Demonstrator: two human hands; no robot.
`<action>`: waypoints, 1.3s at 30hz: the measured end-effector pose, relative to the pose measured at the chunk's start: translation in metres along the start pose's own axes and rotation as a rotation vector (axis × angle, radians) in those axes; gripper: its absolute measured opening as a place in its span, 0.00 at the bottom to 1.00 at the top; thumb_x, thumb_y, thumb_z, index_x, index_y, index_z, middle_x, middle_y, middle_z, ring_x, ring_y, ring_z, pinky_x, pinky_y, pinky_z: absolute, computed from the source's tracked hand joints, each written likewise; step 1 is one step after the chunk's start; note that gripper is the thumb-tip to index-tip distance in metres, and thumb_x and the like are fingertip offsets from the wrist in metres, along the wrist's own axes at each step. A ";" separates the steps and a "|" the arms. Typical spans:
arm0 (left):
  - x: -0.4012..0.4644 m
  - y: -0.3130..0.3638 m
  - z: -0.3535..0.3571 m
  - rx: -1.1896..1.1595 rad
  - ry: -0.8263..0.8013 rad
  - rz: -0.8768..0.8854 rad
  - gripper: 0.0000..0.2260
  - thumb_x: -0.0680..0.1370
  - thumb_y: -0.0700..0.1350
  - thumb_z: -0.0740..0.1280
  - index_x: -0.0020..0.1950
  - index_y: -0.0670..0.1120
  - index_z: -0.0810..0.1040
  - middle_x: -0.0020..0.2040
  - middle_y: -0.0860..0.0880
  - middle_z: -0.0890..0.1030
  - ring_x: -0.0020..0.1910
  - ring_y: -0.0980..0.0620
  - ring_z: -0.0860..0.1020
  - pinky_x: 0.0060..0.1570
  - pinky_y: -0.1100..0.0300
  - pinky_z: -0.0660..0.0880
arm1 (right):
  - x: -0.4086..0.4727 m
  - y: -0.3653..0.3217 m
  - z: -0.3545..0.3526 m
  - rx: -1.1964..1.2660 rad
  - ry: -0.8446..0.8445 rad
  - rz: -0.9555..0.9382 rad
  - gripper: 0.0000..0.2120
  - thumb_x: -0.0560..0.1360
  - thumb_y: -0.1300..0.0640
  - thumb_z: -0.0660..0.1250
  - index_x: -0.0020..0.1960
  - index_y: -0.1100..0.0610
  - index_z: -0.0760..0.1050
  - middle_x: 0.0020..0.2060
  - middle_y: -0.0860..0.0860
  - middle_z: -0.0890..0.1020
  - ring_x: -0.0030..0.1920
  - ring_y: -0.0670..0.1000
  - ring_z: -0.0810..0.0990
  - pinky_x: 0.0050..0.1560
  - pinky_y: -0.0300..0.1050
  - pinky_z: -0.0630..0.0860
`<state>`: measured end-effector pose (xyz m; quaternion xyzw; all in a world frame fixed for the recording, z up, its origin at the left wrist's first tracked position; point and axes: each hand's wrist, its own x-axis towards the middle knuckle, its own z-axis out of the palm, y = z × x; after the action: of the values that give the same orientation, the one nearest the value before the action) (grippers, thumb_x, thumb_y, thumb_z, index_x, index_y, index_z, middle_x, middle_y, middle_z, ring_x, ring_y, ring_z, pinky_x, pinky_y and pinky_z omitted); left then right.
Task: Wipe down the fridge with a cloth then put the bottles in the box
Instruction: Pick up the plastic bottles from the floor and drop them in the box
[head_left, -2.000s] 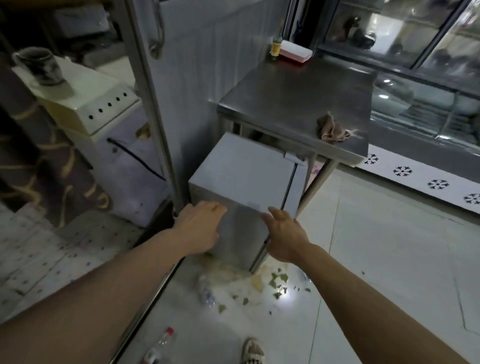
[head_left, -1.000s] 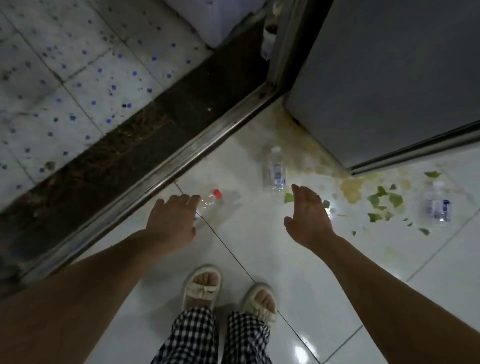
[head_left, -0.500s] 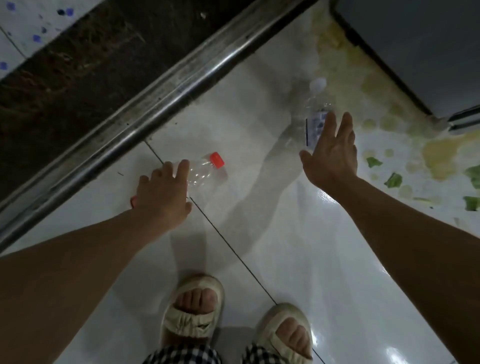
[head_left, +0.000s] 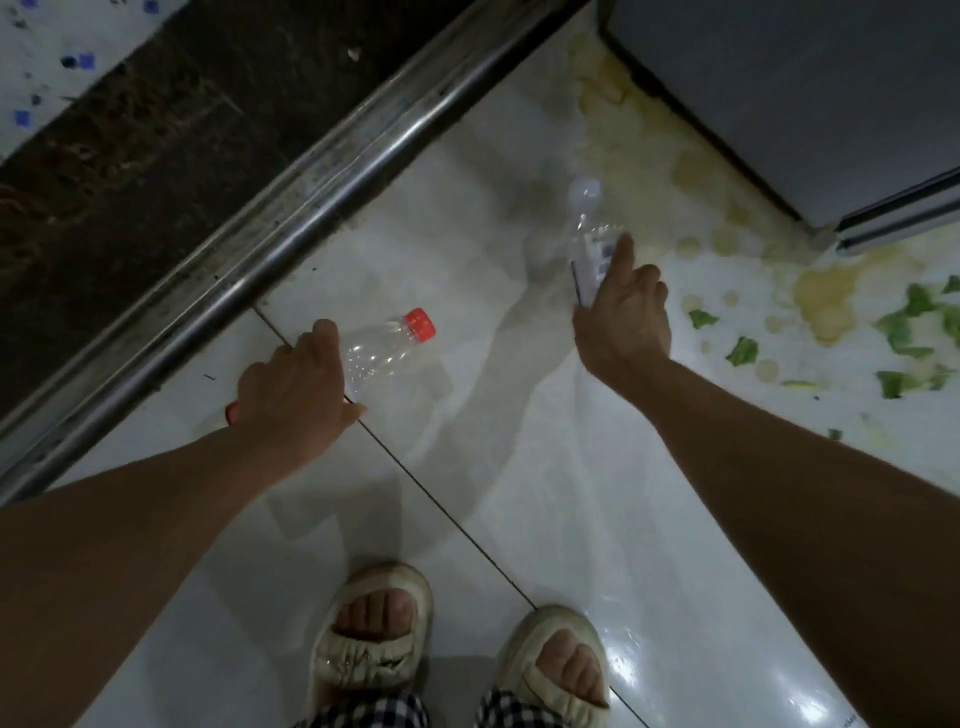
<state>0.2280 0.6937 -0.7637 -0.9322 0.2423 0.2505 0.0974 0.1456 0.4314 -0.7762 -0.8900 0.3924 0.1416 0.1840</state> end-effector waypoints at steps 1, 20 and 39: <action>-0.005 0.005 -0.012 -0.038 0.009 0.001 0.33 0.69 0.55 0.72 0.62 0.41 0.58 0.55 0.41 0.76 0.50 0.41 0.77 0.38 0.53 0.68 | -0.011 0.001 -0.009 -0.004 -0.023 -0.008 0.38 0.77 0.55 0.64 0.77 0.59 0.44 0.65 0.64 0.66 0.64 0.62 0.67 0.62 0.53 0.68; -0.166 0.164 -0.329 -0.087 -0.027 0.365 0.31 0.69 0.58 0.71 0.61 0.44 0.61 0.56 0.44 0.76 0.52 0.45 0.77 0.49 0.52 0.76 | -0.232 0.073 -0.319 0.026 -0.132 0.199 0.38 0.77 0.49 0.63 0.76 0.53 0.41 0.67 0.57 0.65 0.65 0.57 0.67 0.57 0.50 0.72; -0.297 0.555 -0.371 0.008 0.031 0.532 0.32 0.69 0.62 0.68 0.64 0.44 0.62 0.55 0.44 0.78 0.55 0.43 0.76 0.43 0.54 0.71 | -0.289 0.440 -0.476 0.106 -0.013 0.440 0.37 0.75 0.55 0.65 0.75 0.54 0.46 0.61 0.58 0.67 0.61 0.57 0.69 0.53 0.48 0.70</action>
<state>-0.1192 0.2214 -0.3269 -0.8389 0.4815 0.2521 0.0283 -0.3222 0.1348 -0.3319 -0.7711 0.5828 0.1633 0.1977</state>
